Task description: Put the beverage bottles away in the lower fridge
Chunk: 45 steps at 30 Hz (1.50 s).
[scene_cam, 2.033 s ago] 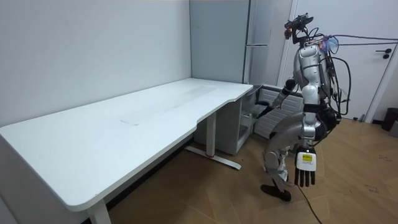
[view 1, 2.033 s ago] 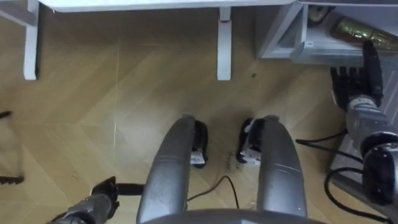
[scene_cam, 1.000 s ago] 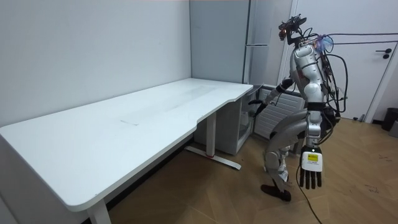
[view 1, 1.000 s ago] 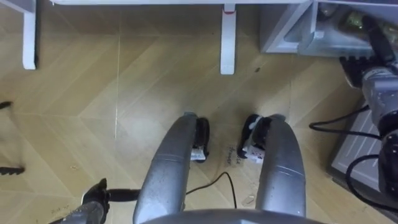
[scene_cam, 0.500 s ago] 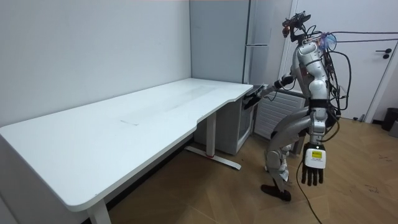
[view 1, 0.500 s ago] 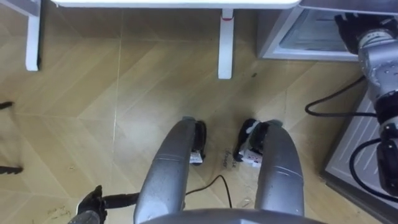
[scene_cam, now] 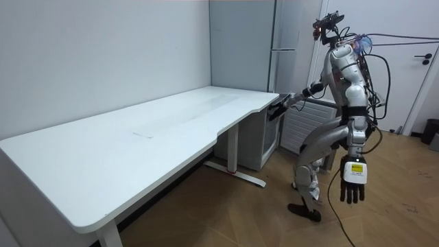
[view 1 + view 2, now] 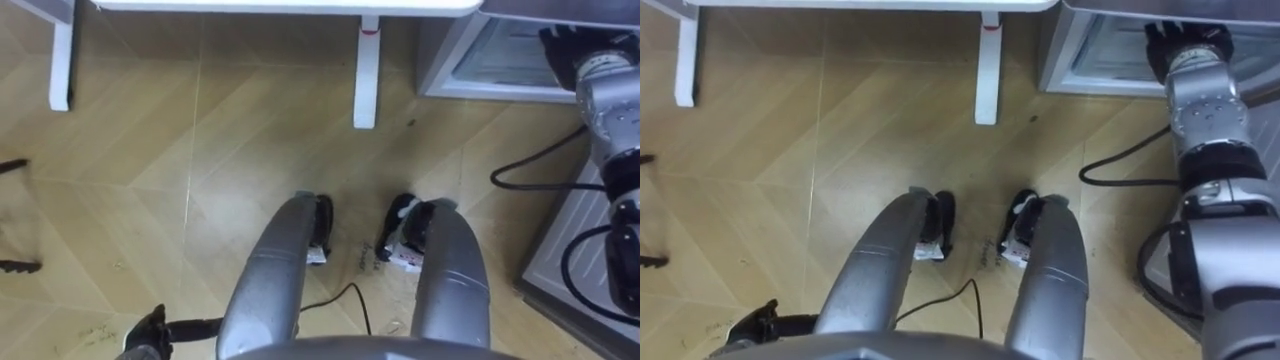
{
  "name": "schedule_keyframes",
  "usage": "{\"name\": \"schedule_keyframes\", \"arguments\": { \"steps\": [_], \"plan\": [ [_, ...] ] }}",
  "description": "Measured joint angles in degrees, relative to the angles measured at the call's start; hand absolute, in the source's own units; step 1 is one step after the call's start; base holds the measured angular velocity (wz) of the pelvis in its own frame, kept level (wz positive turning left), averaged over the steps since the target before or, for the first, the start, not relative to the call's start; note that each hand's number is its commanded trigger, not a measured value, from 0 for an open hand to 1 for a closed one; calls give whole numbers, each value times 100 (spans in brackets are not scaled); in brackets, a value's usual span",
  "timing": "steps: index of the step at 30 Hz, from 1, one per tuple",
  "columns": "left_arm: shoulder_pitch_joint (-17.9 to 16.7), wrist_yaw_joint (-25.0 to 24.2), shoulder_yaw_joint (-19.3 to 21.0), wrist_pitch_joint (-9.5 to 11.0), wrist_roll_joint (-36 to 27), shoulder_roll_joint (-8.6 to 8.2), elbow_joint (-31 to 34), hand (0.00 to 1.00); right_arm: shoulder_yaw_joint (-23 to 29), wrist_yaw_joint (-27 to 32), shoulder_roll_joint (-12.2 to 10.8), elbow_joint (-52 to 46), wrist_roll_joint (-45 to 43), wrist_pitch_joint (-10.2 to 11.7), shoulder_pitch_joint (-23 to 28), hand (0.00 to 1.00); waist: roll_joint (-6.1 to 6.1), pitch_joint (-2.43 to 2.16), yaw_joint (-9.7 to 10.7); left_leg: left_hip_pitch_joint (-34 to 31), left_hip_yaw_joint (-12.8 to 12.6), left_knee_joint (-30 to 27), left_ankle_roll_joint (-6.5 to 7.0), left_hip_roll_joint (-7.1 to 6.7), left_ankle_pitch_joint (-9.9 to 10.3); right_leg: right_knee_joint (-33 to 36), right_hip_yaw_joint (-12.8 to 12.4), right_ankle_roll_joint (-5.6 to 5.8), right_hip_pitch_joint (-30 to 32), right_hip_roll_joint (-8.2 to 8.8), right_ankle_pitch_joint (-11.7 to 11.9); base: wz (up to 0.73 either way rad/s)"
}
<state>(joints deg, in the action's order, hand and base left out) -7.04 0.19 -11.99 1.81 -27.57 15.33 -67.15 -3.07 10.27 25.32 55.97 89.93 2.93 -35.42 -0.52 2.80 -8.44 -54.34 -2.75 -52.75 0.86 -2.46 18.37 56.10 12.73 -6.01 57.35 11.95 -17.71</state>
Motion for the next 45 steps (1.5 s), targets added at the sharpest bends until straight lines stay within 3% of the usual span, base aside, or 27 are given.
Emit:
{"name": "schedule_keyframes", "arguments": {
  "steps": [7,11,14,17,20,22,23,25,27,32,33,38,43,45],
  "plan": [
    [-40,-191,-232,-87,-36,58,195,0,-3,-1093,24,1042,-21,-42,186,0,48,35,-113,570,187,430,-87,10,-99,-442,219,27,-654,-76,34,9],
    [-27,-254,-171,-197,-226,131,113,0,-13,-1966,71,1514,-324,-181,685,0,56,39,-141,959,331,762,-142,74,-120,-877,408,24,-1150,-190,67,7],
    [6,-353,-139,-242,-224,141,-22,0,-17,-2271,78,1918,-748,-300,1105,0,68,32,-84,1296,466,976,-137,92,-124,-1165,590,-11,-1601,-231,91,12],
    [-7,-434,-91,-263,-221,148,-47,0,-22,-2458,14,2192,-1055,-414,1652,0,79,16,-43,1663,538,1229,-135,171,-125,-1567,708,50,-2077,-365,135,7],
    [1,-575,73,-254,-201,143,-172,0,-28,-2678,-142,2423,-1637,-424,2102,0,83,-1,36,2042,564,1493,-132,189,-123,-1887,696,121,-2465,-469,176,-3],
    [0,-584,186,-270,-174,137,-238,0,-89,-2709,-291,2487,-2023,-424,2410,0,105,-42,72,2291,548,1675,-128,223,-116,-2119,697,153,-2716,-537,213,-11],
    [-2,-580,259,-268,-161,134,-230,0,-190,-2725,-430,2520,-2190,-430,2604,0,118,-79,73,2454,527,1809,-128,262,-118,-2296,707,168,-2888,-593,256,-14],
    [-9,-578,290,-241,-162,111,-227,0,-283,-2775,-684,2635,-2465,-437,2874,0,130,-99,81,2760,504,2021,-131,297,-125,-2549,703,180,-3182,-661,326,-17],
    [-13,-581,297,-223,-159,14,-227,0,-480,-2795,-918,2695,-2779,-513,3218,0,142,-171,110,3257,427,2427,-105,287,-191,-2865,636,251,-3585,-707,376,-11],
    [-43,-555,305,-151,-156,-156,-239,0,-587,-2793,-1219,2684,-3428,-551,3602,0,97,-193,253,4110,255,3177,-68,259,-351,-3344,479,352,-4239,-755,448,-14],
    [-44,-555,339,-146,-152,-174,-236,0,-583,-2786,-1251,2664,-3498,-549,3670,0,100,-231,319,4237,238,3283,-63,263,-363,-3442,446,372,-4349,-782,460,-11],
    [-68,-503,742,-126,-38,-320,-225,0,-566,-2758,-1374,2607,-3802,-547,3811,0,22,-247,420,4740,99,3654,-45,279,-413,-3763,333,437,-4734,-864,535,-15],
    [-160,-409,739,-122,-43,-340,-203,0,-456,-2665,-1443,2391,-3950,-547,3938,0,-15,-238,589,5219,28,3936,-34,279,-425,-4009,271,508,-5162,-946,581,-8],
    [-209,-406,797,-118,-44,-341,-209,0,-222,-2571,-1460,2235,-4324,-546,3966,0,-44,-234,639,5435,-94,4049,-34,291,-425,-4050,135,525,-5287,-973,591,-25]
  ]
}}
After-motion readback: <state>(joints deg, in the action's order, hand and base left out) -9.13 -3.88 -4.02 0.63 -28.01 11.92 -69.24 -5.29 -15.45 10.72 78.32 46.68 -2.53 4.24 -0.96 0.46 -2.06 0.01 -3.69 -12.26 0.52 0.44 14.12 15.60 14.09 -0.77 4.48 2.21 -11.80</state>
